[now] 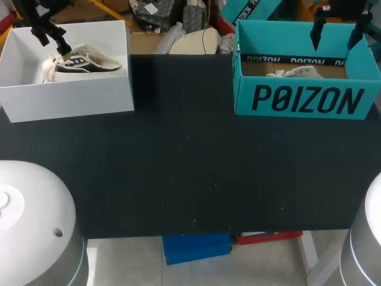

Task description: Take the shoe out of the shoebox, open the shoe tongue, remove and reinsert the insole, then place the shoe into the shoebox

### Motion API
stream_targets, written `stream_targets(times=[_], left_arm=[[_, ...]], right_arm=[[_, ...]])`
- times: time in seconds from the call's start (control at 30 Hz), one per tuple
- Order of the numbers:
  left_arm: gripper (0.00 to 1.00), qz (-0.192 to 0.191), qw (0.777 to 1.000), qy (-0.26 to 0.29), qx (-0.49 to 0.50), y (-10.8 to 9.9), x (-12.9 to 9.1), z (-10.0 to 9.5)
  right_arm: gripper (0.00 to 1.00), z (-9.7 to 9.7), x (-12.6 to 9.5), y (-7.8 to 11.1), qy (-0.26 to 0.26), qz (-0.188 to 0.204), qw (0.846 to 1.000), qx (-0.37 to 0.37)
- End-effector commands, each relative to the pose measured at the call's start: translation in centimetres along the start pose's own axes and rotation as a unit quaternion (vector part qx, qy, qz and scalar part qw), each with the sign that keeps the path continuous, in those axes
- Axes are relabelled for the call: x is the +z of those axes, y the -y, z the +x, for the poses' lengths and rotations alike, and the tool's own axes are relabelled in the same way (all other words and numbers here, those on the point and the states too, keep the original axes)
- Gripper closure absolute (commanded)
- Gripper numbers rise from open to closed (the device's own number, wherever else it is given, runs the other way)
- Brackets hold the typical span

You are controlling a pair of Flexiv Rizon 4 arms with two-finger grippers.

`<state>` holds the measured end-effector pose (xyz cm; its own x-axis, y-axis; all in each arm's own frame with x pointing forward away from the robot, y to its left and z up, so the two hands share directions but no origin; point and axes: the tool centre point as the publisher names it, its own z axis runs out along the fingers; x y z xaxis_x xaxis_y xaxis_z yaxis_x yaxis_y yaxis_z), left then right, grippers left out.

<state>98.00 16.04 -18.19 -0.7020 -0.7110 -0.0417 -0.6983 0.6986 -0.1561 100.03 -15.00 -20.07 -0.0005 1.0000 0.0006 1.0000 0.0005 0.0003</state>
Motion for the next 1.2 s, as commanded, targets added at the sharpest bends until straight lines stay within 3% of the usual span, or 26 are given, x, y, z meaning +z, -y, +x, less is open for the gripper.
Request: stream_targets(times=[0.03, 0.17, 0.3, 0.33, 0.37, 0.4, 0.47, 0.5, 0.57, 1.2], left_arm=[[0.0, 0.057, 0.963, 0.017, 0.263, -0.6, 0.0, 0.2], [0.0, 0.058, 0.953, 0.016, 0.298, -0.2, 0.4, -0.6], [0.01, 0.038, 0.954, 0.014, 0.297, 0.1, 1.8, -3.2], [0.18, 0.034, 0.956, 0.014, 0.29, 0.1, 2.2, -3.9], [0.42, 0.033, 0.956, 0.013, 0.293, 0.2, 2.7, -4.4], [0.51, 0.03, 0.955, 0.009, 0.295, 0.3, 3.2, -4.9], [0.51, 0.028, 0.956, 0.01, 0.292, 0.7, 4.2, -5.8], [0.43, 0.027, 0.955, 0.012, 0.295, 1.0, 4.6, -6.3], [0.51, 0.019, 0.956, 0.014, 0.294, 1.6, 5.7, -7.2], [0.55, 0.002, 0.95, 0.008, 0.312, 8.5, 14.1, -14.1]], right_arm=[[0.0, 0.0, 0.0, 0.0, 0.0, 0.0, 1.0, 0.0], [0.0, 0.0, 0.0, 0.0, 0.0, 0.0, 1.0, 0.0], [0.0, 0.0, 0.0, 0.0, 0.0, 0.0, 1.0, 0.0], [0.0, 0.0, 0.0, 0.0, 0.0, 0.0, 1.0, 0.0], [0.0, 0.0, 0.0, 0.0, 0.0, 0.0, 1.0, 0.0], [0.0, 0.0, 0.0, 0.0, 0.0, 0.0, 1.0, 0.0], [0.0, 0.0, 0.0, 0.0, 0.0, 0.0, 1.0, 0.0], [0.0, 0.0, 0.0, 0.0, 0.0, 0.0, 1.0, 0.0], [0.0, 0.0, 0.0, 0.0, 0.0, 0.0, 1.0, 0.0], [0.0, 0.0, 0.0, 0.0, 0.0, 0.0, 1.0, 0.0]])
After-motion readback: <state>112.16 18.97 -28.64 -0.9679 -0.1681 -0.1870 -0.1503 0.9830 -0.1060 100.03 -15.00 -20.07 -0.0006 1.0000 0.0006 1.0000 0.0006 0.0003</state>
